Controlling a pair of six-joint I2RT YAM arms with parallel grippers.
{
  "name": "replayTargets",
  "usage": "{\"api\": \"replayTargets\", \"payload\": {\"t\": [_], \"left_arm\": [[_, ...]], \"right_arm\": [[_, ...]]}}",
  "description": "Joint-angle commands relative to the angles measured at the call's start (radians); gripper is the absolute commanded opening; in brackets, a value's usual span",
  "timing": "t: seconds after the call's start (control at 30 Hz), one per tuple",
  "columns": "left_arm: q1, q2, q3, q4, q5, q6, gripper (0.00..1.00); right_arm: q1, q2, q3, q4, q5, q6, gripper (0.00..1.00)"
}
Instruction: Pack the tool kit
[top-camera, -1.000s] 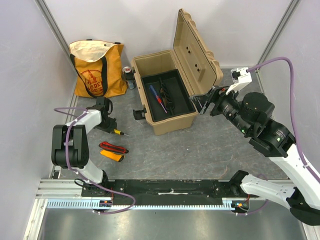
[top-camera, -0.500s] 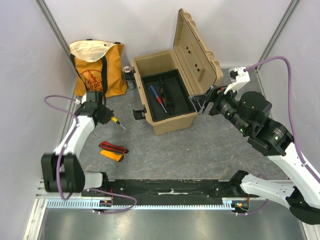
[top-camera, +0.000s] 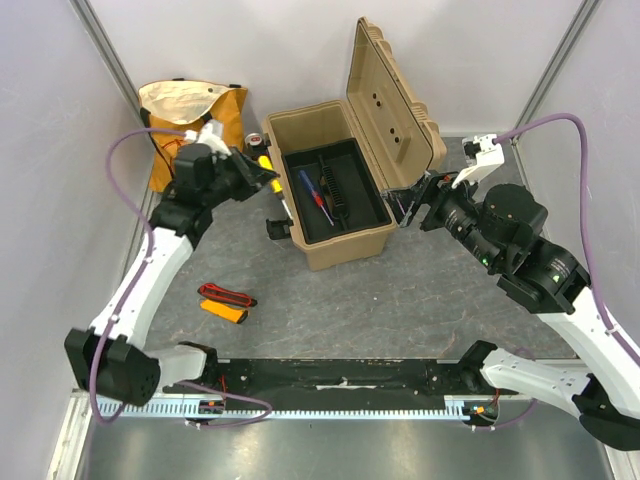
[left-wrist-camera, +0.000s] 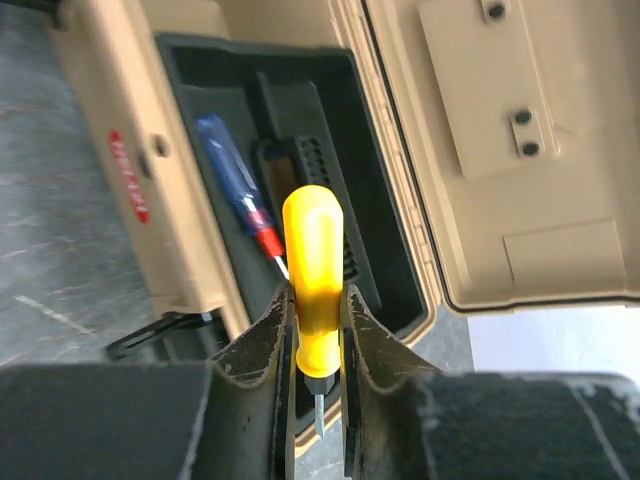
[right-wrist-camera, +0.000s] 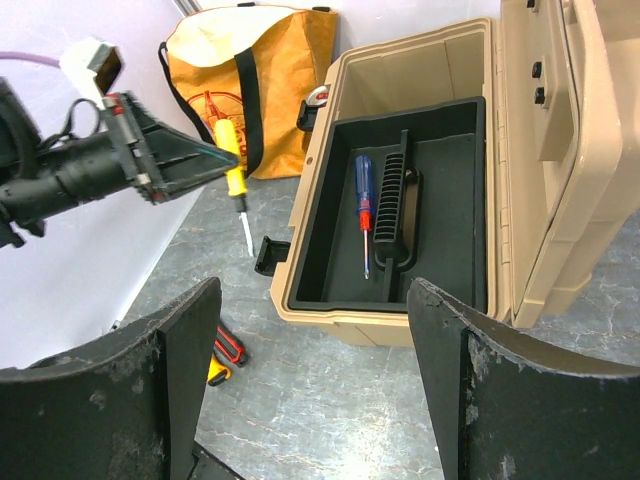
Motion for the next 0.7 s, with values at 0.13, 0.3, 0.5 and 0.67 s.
{"api": "replayTargets", "payload": {"t": [0.13,0.3,0.5,0.67], "left_arm": [[-0.188,0.254,0.203,-0.030,-0.099,0.038,0.02],[-0.262,0.354,0.266,-0.116,-0.264,0.032,0.02],[-0.317,0.446,0.324,-0.208,-0.485,0.029,0.06],[-0.328,0.503,0.361,-0.267,-0.570,0.041,0.15]], "right_arm": [[0.002,-0.013,-0.014,0.036,0.016,0.004,0.82],[0.000,-0.030,-0.024,0.036,0.027,-0.005,0.82],[0.002,-0.033,-0.031,0.035,0.033,-0.009,0.82],[0.002,-0.033,-0.036,0.033,0.036,-0.011,0.82]]}}
